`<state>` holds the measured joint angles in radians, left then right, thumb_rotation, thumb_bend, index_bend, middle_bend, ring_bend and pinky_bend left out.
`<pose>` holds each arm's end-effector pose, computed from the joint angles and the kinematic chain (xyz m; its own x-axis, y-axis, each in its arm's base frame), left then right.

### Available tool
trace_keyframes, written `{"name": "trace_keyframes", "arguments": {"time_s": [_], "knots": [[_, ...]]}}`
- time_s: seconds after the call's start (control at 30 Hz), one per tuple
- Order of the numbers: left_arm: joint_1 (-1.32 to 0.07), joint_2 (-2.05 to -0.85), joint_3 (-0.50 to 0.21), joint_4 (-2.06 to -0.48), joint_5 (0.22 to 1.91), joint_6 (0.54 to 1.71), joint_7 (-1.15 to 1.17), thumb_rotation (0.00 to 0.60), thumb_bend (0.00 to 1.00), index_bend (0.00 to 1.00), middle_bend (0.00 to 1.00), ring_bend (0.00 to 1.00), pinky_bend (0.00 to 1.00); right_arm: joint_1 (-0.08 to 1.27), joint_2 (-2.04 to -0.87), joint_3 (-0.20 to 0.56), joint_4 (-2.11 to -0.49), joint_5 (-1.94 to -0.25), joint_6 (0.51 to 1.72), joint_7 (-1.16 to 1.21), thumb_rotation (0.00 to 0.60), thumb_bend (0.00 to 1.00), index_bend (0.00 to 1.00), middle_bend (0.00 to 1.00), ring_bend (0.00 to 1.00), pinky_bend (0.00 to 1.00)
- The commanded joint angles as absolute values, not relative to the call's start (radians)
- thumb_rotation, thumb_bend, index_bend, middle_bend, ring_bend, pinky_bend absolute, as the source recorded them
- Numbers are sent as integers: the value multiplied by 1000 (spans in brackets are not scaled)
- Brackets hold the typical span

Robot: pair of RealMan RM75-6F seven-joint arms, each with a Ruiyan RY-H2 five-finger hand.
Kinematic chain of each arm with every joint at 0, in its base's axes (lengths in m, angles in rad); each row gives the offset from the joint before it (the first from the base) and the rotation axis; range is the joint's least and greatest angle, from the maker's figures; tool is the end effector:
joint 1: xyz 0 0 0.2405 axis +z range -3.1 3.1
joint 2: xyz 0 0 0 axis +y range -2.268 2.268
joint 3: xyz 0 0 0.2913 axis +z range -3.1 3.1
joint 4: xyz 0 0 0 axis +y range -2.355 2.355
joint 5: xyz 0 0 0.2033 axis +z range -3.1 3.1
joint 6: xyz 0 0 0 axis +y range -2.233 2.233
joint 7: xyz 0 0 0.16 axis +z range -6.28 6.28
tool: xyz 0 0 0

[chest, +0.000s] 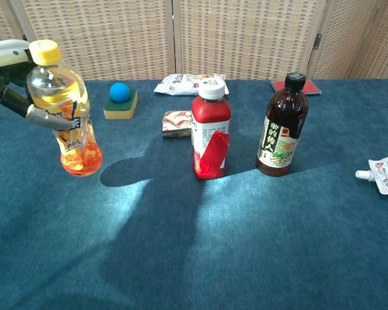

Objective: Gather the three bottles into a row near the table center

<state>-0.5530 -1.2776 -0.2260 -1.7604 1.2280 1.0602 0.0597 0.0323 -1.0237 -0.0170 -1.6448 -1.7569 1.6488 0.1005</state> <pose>-0.1919 0.3441 0.0847 0.1538 0.2344 0.9599 0.9583 -0.2723 -0.0870 -0.3057 -0.1635 0.2065 0.3504 0.0523 0.9352 -0.9098 -0.2183 0.3531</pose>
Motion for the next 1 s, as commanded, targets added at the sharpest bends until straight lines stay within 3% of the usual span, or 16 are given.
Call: {"name": "trace_keyframes", "arguments": {"time_s": [0.03,0.5,1.0], "knots": [[-580,-1294,-241,-1753,1197,1037,82,600,50,607,522,426,606,31,-1023,-17,-1644,-1758,1651,103,600,0,172,221,187,423],[-679,-1379,-285,-1688,1062,1004,177,600,49,597,522,426,607,30,-1016,-17,-1638,-1755,1654,132,600,0,172,221,187,423],[-724,-1424,-269,-1617,1000,988,224,600,50,597,522,426,608,30,-1012,-16,-1634,-1752,1654,150,600,0,173,221,187,423]]}}
